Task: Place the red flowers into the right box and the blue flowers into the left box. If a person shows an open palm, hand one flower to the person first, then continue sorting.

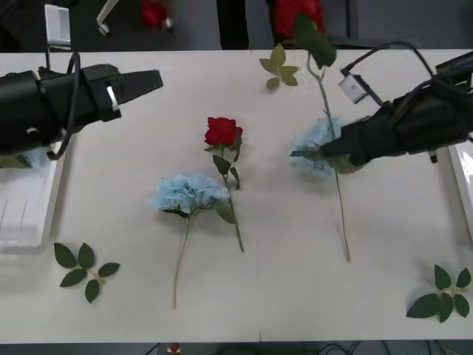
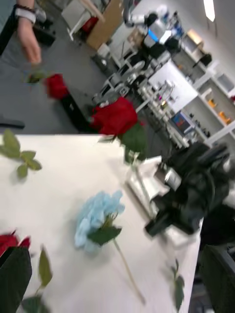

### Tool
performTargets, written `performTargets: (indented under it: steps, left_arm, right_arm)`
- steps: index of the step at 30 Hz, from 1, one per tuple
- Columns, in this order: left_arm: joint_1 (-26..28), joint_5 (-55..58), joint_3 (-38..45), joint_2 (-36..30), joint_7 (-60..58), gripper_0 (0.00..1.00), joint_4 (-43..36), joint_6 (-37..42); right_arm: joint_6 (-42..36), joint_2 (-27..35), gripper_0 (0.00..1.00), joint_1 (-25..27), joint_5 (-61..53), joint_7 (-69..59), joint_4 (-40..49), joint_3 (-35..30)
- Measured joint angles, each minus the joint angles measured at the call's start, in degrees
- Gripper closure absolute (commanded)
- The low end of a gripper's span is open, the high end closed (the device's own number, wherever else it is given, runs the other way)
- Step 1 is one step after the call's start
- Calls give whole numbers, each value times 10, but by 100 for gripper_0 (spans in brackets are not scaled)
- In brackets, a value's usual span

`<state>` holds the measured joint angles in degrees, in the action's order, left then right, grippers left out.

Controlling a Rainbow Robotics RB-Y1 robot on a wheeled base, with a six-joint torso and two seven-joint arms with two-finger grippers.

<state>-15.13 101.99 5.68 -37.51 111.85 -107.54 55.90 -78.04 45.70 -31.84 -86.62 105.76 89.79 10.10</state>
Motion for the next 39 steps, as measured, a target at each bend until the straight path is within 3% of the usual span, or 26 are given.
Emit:
performTargets:
  steps: [4,10,16,22,32,39]
  left_arm:
    - [19,-72,51,-1,-1,0,0,88]
    - [22,-183,87,-1,-10,0,0,203]
    - [25,-314,86,-1,-16,0,-10,263]
    - [80,-423,40,3,-74,0,-74,220]
    - [185,-644,-97,64,-159,0,-148,81]
    - [203,-782,-193,106,-179,0,-148,53]
  right_arm:
    - [-38,34,100,0,61,-35,2,-59]
    - [-57,130,100,3,106,-87,4,-55]
    - [-31,200,100,68,106,-91,5,-92]
    - [-30,229,100,147,117,-91,-18,-172]
    - [-10,251,100,134,234,-91,-106,-128]
    - [24,251,100,134,300,-84,-144,-126]
